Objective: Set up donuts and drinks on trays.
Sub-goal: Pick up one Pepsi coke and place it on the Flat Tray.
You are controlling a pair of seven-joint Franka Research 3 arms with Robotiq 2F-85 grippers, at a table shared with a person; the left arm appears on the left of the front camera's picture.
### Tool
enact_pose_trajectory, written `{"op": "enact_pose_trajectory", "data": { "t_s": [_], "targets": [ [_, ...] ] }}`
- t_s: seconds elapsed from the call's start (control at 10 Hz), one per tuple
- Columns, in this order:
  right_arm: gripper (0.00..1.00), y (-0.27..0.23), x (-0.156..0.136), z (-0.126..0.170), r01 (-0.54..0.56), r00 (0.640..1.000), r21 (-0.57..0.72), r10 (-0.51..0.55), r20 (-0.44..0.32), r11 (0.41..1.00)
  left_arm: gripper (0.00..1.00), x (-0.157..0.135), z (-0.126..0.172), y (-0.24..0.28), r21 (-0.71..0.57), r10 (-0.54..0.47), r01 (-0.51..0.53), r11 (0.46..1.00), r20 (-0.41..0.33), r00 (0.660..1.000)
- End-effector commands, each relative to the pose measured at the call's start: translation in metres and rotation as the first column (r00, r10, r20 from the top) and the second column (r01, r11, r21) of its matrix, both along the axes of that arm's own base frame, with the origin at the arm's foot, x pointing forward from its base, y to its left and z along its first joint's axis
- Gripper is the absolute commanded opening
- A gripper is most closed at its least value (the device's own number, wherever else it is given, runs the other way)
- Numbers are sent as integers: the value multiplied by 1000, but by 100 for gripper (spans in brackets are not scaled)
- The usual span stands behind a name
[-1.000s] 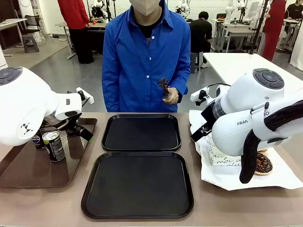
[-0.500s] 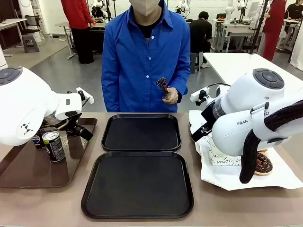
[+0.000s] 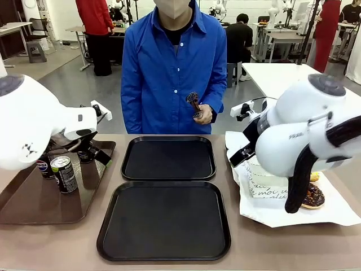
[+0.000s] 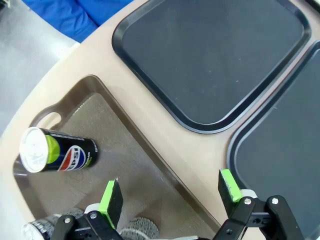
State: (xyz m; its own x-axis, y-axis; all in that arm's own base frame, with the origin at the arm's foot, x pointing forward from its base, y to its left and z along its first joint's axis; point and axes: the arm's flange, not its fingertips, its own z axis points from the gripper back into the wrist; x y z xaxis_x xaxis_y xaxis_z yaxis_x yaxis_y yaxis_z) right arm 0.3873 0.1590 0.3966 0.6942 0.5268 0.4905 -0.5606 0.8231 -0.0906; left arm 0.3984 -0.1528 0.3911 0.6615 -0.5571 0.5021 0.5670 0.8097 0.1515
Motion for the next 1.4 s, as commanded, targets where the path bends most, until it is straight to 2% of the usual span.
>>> {"op": "enact_pose_trajectory", "data": {
  "t_s": [0.0, 0.1, 0.2, 0.4, 0.5, 0.6, 0.7, 0.8, 0.9, 1.0, 1.1, 1.2, 1.3],
  "targets": [
    [100, -53, -99, 11, -43, 992, 18, 45, -114, 999, 100, -94, 30, 29, 32, -112, 116, 993, -109, 988],
    [100, -75, -132, 1, -93, 970, 23, 96, -224, 995, 100, -123, 35, 42, 57, -144, 157, 986, -195, 970],
    [100, -93, -161, -5, -79, 955, 27, 84, -283, 996, 100, -148, 42, 55, 57, -164, 182, 982, -234, 958],
    [100, -122, -219, -11, -67, 935, -2, 62, -350, 998, 100, -194, 55, 73, 10, -187, 200, 980, -309, 933],
    [100, -128, -231, -11, -54, 937, -16, 45, -348, 998, 100, -206, 51, 76, 32, -151, 171, 985, -330, 932],
    [100, -130, -214, -14, 35, 969, -147, -70, -235, 989, 100, -196, 40, 77, 162, -70, 106, 981, -211, 975],
    [100, -87, -99, 86, -54, 922, 2, 51, -385, 999, 100, -128, 115, 40, 38, -175, 198, 980, -330, 928],
    [100, -87, -99, 86, -54, 922, 2, 51, -385, 999, 100, -128, 115, 40, 38, -175, 198, 980, -330, 928],
    [100, -111, -117, 107, -16, 940, -54, -4, -342, 998, 100, -143, 131, 54, 79, -138, 170, 982, -303, 943],
    [100, -149, -100, 98, 116, 873, 280, 37, -486, 953, 100, -128, 130, 80, -252, -158, 78, 965, -316, 936],
    [100, -189, -89, 82, 209, 834, 471, 96, -543, 857, 100, -118, 129, 108, -499, -148, -39, 866, -330, 932],
    [100, -227, -83, 64, 333, 786, 563, 107, -609, 756, 100, -111, 126, 135, -691, -186, -112, 714, -342, 921],
    [100, -257, -79, 50, 409, 761, 623, 127, -636, 667, 100, -105, 122, 157, -785, -200, -172, 595, -352, 914]
  ]
}}
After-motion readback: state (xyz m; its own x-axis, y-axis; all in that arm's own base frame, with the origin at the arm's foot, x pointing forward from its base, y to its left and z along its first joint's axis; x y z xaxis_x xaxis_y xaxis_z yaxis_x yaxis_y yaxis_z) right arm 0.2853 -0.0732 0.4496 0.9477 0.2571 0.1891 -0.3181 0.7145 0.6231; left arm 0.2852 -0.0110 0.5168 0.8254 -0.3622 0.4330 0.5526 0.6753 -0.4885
